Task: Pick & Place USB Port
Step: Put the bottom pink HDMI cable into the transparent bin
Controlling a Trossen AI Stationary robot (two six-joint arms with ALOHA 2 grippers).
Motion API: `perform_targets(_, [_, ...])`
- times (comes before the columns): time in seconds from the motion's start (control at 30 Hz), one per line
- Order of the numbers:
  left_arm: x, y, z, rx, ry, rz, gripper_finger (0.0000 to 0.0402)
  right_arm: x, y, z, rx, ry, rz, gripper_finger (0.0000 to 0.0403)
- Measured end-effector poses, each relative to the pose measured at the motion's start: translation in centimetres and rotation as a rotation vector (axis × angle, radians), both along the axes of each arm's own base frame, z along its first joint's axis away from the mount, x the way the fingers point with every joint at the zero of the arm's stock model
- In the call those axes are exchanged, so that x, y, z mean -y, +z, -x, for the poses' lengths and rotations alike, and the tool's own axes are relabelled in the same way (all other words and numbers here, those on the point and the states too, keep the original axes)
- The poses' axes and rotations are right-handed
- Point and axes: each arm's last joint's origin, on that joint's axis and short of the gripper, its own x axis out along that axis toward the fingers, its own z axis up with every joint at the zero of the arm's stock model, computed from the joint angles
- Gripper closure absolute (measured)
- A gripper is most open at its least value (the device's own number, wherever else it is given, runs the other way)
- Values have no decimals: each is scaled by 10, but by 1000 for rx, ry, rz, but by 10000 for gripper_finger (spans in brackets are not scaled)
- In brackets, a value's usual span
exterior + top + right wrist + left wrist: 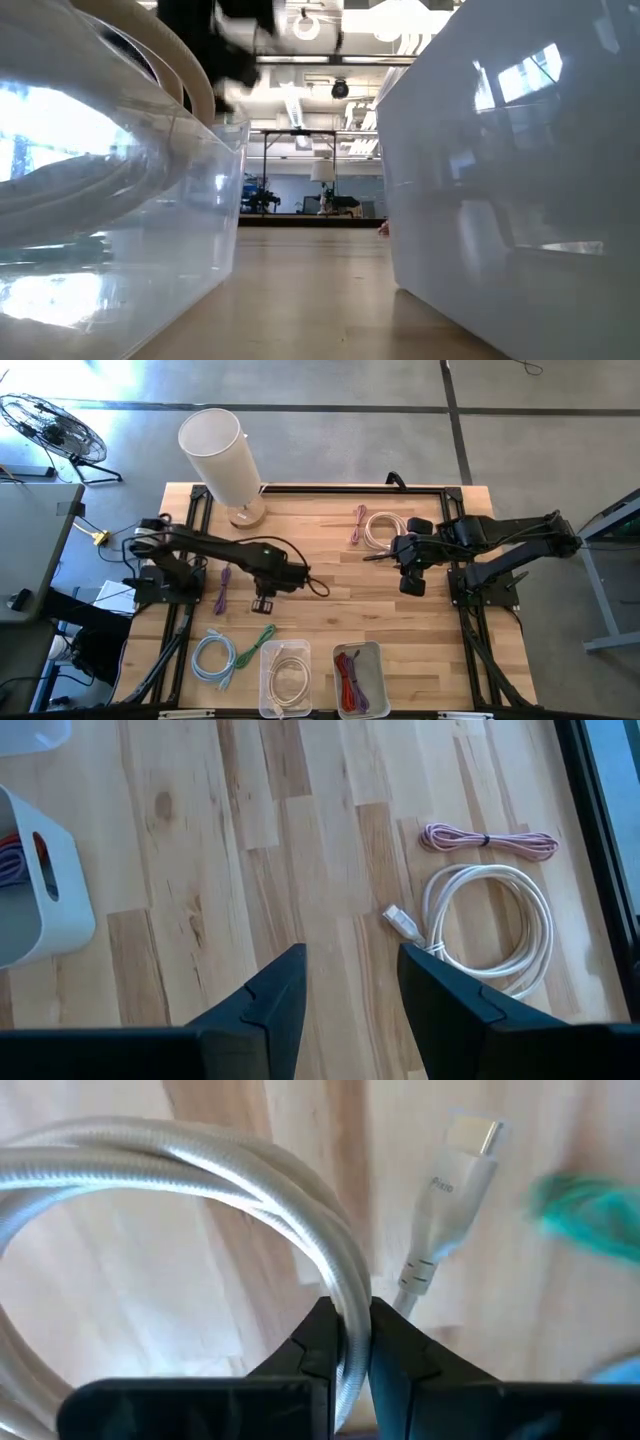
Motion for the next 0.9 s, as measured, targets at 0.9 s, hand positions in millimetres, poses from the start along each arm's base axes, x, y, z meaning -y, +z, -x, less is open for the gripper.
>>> perform_targets(0.9, [192,140,43,927,553,112,375,1,-2,1,7,-105,-24,254])
